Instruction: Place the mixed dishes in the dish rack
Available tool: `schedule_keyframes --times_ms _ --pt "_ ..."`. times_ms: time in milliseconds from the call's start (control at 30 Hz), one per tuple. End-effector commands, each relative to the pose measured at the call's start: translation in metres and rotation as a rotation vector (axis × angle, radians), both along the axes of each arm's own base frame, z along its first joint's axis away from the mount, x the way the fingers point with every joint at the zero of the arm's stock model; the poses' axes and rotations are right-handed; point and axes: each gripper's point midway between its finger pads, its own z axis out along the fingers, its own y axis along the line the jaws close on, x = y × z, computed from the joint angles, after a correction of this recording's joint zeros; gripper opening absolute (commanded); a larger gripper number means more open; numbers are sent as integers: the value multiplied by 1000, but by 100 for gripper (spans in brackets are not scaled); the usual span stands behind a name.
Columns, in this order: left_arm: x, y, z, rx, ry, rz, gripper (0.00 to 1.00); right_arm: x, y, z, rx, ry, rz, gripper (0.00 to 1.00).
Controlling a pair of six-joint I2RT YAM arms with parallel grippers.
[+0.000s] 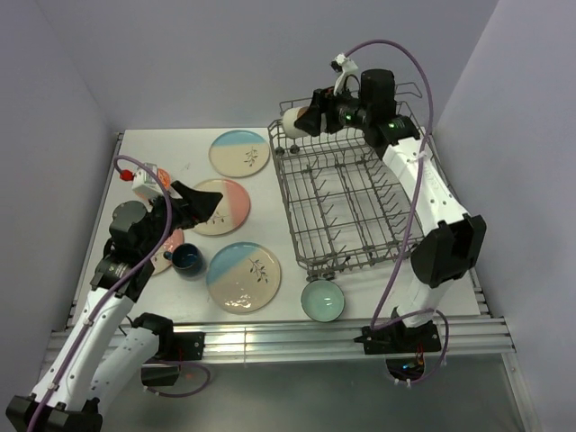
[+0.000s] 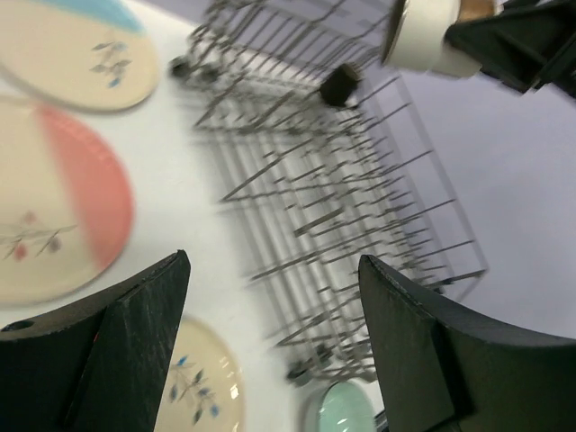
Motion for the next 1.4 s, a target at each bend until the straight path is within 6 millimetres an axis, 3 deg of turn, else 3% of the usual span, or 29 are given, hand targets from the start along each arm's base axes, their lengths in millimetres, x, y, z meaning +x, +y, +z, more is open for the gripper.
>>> schedule_keyframes --times_ms 0,33,67,100,133,200,233,300,433,833,1367 --pt "-10 27 -27 139 78 102 82 57 -77 -48 -472 -127 -255 0" --pt "-14 30 -38 152 106 109 82 66 -87 -50 -537 -158 -272 0" --pt "-16 33 -39 157 105 122 82 78 -95 -63 -585 -150 -295 0" --pt "-20 36 -40 154 99 132 82 89 -109 -59 -647 -180 -341 0" --pt "-22 39 -44 160 110 140 82 99 -115 -72 -680 -163 -352 0" --pt "-27 43 -47 160 106 157 82 112 -132 -70 -711 -174 -397 0" --pt "-29 44 -49 162 114 162 82 120 -140 -80 -746 -164 -412 0" --pt "-33 47 -54 164 117 171 82 132 -153 -76 -767 -188 -445 0" --pt "-37 50 -63 175 136 180 83 155 -172 -91 -844 -186 -498 0" --pt "-38 52 -78 202 174 178 83 194 -184 -132 -911 -189 -538 0" --pt "-31 49 -81 203 205 178 83 201 -191 -194 -939 -109 -471 1"
